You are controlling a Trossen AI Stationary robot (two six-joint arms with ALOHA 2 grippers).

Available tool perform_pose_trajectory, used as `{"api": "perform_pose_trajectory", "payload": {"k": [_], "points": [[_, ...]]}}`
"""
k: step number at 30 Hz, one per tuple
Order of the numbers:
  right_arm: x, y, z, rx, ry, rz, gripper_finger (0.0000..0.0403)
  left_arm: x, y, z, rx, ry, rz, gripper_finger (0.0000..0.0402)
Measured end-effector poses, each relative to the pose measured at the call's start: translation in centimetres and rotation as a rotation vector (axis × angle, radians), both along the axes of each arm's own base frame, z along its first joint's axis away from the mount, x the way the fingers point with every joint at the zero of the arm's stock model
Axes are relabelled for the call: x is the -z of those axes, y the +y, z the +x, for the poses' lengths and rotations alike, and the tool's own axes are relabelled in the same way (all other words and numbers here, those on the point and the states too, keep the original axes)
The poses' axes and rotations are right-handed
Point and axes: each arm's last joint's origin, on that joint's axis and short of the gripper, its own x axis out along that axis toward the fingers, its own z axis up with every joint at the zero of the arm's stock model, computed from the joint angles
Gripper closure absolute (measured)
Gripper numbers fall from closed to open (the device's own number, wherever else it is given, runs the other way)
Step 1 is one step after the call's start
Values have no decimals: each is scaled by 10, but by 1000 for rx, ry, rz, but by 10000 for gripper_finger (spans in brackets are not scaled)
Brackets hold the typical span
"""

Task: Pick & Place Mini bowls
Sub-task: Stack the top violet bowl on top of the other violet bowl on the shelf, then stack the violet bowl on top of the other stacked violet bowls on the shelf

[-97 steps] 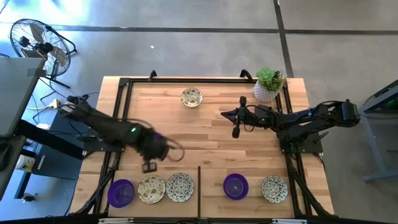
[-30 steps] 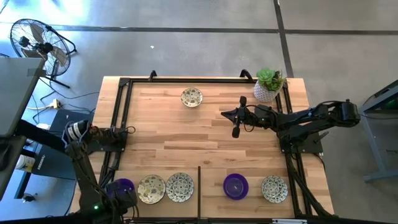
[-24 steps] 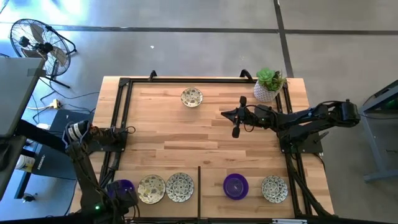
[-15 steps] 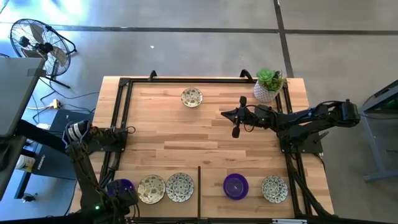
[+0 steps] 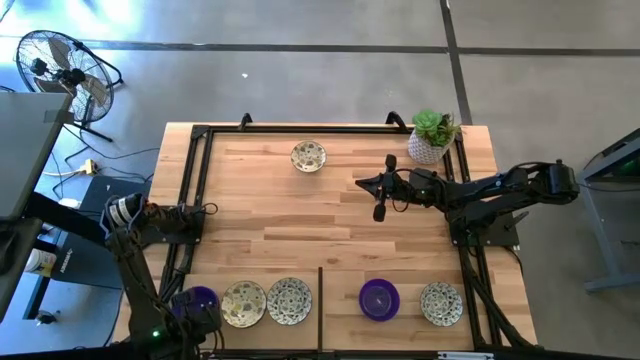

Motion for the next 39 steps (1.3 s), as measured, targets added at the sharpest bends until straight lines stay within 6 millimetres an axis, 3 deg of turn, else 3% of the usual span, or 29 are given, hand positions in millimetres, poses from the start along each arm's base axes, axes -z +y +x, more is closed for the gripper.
{"api": "perform_pose_trajectory", "payload": {"k": [20, 32, 35, 39], "points": [[0, 0, 0, 0, 1, 0, 401, 6, 1, 0, -13, 13, 30, 391], [0, 0, 0, 0, 2, 1, 401, 7, 8, 20, -21, 35, 5, 262], [0, 0, 0, 0, 2, 1, 402, 6, 10, 22, -22, 33, 4, 256], [0, 0, 0, -4, 2, 2, 401, -3, 15, 19, -47, 20, -8, 284]]}}
